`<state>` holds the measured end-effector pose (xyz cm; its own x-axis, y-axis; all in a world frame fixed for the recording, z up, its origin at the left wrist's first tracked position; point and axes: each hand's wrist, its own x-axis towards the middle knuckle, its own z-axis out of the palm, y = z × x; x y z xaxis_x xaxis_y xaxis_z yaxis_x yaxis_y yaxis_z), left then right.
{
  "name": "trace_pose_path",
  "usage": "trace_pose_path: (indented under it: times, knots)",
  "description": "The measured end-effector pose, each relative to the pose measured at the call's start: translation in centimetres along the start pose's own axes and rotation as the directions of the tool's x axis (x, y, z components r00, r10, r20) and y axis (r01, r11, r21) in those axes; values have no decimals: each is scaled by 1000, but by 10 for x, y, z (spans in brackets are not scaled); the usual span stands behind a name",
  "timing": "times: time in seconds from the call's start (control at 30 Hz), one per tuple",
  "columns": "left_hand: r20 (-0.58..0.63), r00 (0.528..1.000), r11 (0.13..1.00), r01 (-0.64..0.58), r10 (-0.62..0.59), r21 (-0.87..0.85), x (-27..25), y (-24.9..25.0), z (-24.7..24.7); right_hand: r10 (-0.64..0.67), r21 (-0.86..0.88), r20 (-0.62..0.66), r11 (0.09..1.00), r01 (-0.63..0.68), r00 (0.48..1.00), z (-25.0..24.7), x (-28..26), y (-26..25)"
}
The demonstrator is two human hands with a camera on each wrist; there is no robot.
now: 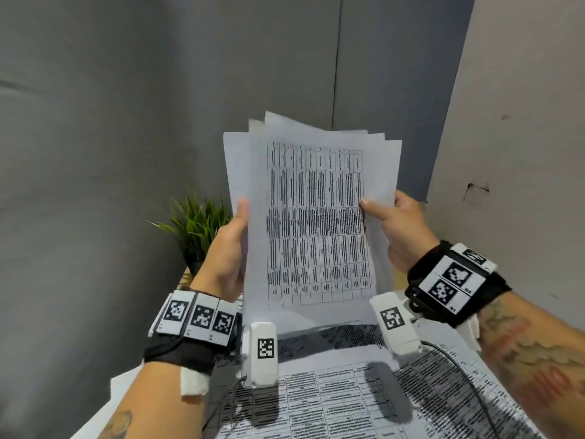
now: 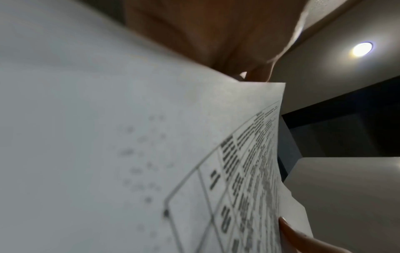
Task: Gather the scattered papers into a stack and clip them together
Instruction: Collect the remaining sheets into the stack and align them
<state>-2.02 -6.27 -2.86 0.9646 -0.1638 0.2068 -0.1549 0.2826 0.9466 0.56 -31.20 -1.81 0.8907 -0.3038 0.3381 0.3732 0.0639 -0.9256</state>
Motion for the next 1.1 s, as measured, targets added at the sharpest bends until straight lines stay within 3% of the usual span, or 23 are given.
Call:
trace_pose_path:
  times: [0.07,0.1,0.2,0.33,0.4,0.53,0.63,0.73,0.9,1.1]
  knots:
    - [37,999,987,18,-12,-160,-3,1,2,-25,1,-16,1000,25,1000,1,1,-1]
    - [33,999,989,17,-12,-149,-4,2,3,-42,-5,-19,999,42,999,1,0,-2]
    - [-57,998,996,-31,35,78,-2,-3,4,-88,-14,-40,996,87,995,2,-2,-1]
    - [-110,980,975,-143,163,169,5,-12,1,-118,66,-32,991,120,992,-1,-10,-3]
    - [-78,971,964,-209,224,164,2,-8,1,-128,153,50,981,119,991,-3,-14,-9]
    - [122,932,924,-357,342,136,-1,-2,-7,-112,226,201,972,65,973,-6,-22,-19]
    - [199,929,933,-339,311,125,1,-6,-16,-42,190,381,981,-33,924,-11,-30,-16]
    - [258,926,912,-338,277,232,2,-10,-15,20,74,483,995,-64,876,-12,-36,-6]
    - [163,953,934,-285,254,214,2,-8,-15,-20,59,404,998,-5,915,-7,-35,-5]
    - [145,936,913,-347,322,215,1,-2,-13,-72,21,363,997,69,929,-8,-30,-14]
